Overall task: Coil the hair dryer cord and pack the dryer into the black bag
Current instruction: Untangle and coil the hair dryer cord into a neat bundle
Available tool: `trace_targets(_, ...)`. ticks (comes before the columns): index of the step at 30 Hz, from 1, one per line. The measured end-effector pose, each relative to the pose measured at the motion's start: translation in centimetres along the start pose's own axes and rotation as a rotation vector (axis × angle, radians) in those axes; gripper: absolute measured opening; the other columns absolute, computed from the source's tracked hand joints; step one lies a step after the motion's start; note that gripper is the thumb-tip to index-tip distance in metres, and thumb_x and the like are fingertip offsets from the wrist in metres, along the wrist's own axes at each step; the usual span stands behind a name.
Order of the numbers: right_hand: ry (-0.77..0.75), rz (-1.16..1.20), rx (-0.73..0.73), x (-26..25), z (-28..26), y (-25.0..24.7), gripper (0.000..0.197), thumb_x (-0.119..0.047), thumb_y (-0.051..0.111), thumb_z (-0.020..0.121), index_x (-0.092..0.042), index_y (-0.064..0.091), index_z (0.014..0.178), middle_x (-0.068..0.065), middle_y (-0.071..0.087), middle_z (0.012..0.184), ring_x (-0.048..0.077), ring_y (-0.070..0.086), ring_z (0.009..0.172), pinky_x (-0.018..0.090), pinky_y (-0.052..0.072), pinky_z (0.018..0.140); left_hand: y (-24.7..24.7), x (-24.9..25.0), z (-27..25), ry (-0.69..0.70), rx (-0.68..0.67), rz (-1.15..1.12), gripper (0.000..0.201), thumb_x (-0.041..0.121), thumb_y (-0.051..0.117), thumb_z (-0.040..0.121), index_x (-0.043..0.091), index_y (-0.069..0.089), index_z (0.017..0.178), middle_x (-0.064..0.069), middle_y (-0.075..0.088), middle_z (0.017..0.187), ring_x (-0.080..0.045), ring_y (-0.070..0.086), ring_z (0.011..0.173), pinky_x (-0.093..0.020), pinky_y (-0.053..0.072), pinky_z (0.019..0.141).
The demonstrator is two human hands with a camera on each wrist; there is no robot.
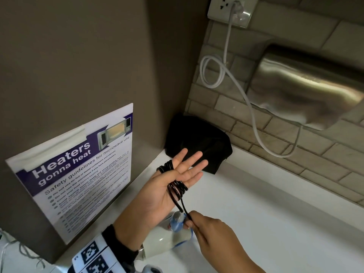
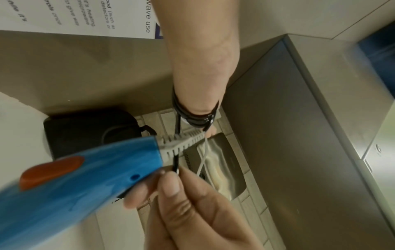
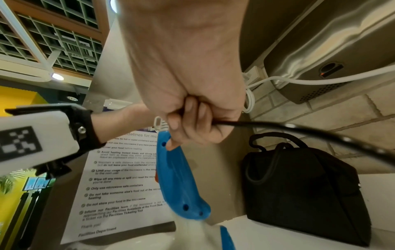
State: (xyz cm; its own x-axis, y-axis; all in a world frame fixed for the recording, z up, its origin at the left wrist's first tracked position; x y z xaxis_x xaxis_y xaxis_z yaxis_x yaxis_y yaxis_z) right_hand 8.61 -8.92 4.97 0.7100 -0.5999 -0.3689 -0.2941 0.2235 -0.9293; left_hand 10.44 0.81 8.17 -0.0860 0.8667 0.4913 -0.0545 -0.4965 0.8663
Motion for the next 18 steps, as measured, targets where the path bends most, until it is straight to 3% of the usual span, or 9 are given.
trace_targets(2,0.006,-0.032,0.017,-0.4,-0.2,-0.6,0.009,-0.031,0.036,0.099,-0.036,0.029,0.102,-0.008,0.046,0.075,0.018,0.035,0.066,0.012,0.025,0.05,-0.5,0.2,0.0,0.005,0.027,0.067,0.061,-0.012,0.038,0.085,0.013,0.038,0.141,-0.013,0.055,0.138,-0.03,0.054,0.125,-0.043,0.041,0.106)
trace_targets(5,0.028,-0.172,0.092,-0.9,-0.5,-3.0,0.016,-0.022,0.052,0.082,-0.036,0.045,0.086,-0.014,0.053,0.058,0.014,0.028,0.052,0.007,0.013,0.039,-1.5,0.6,-0.1,0.025,0.096,0.208,0.06,-0.01,0.039,0.089,0.017,0.037,0.143,-0.009,0.055,0.138,-0.024,0.055,0.125,-0.041,0.036,0.11)
trace_targets(7,-0.006,-0.227,0.195,-1.9,-0.8,-5.1,0.013,-0.026,0.047,0.073,-0.038,0.049,0.078,-0.017,0.054,0.053,0.013,0.029,0.046,0.006,0.008,0.038,-1.7,0.9,-0.1,0.033,0.111,0.307,0.062,-0.008,0.045,0.088,0.019,0.036,0.143,-0.006,0.056,0.138,-0.02,0.056,0.124,-0.038,0.036,0.11)
trace_targets(11,-0.101,-0.197,0.302,-3.6,-1.3,-8.1,0.015,-0.024,0.048,0.076,-0.036,0.057,0.076,-0.016,0.06,0.062,0.006,0.052,0.049,0.016,0.031,0.041,-0.9,0.7,-0.3,-0.005,0.05,0.45,0.057,-0.004,0.038,0.097,0.021,0.026,0.147,-0.005,0.057,0.136,-0.019,0.056,0.123,-0.036,0.039,0.108)
trace_targets(14,-0.167,-0.207,0.426,-4.5,-1.0,-11.2,0.014,-0.025,0.051,0.081,-0.033,0.063,0.077,-0.014,0.06,0.066,0.004,0.053,0.06,0.016,0.029,0.046,0.1,-0.5,-0.9,-0.075,-0.046,0.464,0.055,0.008,0.043,0.096,0.018,0.023,0.147,-0.008,0.061,0.131,-0.023,0.058,0.121,-0.03,0.042,0.107)
trace_targets(16,-0.191,-0.192,0.493,-4.7,-0.6,-12.7,0.02,-0.025,0.047,0.083,-0.029,0.065,0.076,-0.012,0.059,0.065,0.009,0.055,0.062,0.021,0.04,0.045,0.8,-1.4,-1.5,-0.143,-0.102,0.426,0.051,0.013,0.044,0.092,0.011,0.033,0.142,-0.007,0.066,0.121,-0.028,0.058,0.12,-0.033,0.043,0.106)
trace_targets(18,-0.217,-0.129,0.502,-4.8,0.1,-13.5,0.021,-0.024,0.044,0.083,-0.027,0.064,0.077,-0.01,0.06,0.067,0.012,0.058,0.064,0.031,0.047,0.047,2.1,-2.4,-2.2,-0.195,-0.231,0.434,0.033,0.016,0.041,0.096,0.007,0.049,0.126,-0.004,0.067,0.11,-0.039,0.052,0.123,-0.047,0.035,0.111)
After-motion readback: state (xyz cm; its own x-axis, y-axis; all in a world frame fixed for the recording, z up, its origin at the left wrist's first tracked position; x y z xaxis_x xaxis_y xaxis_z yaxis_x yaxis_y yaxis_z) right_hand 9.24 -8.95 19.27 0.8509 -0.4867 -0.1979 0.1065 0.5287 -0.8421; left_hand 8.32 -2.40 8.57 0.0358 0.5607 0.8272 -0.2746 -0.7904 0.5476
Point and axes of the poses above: each hand's wrist, its own z-axis towards the middle knuckle, its own y-axis out of the palm, x = y × z, the point moved 10 cm from there along z, towards the middle knuckle
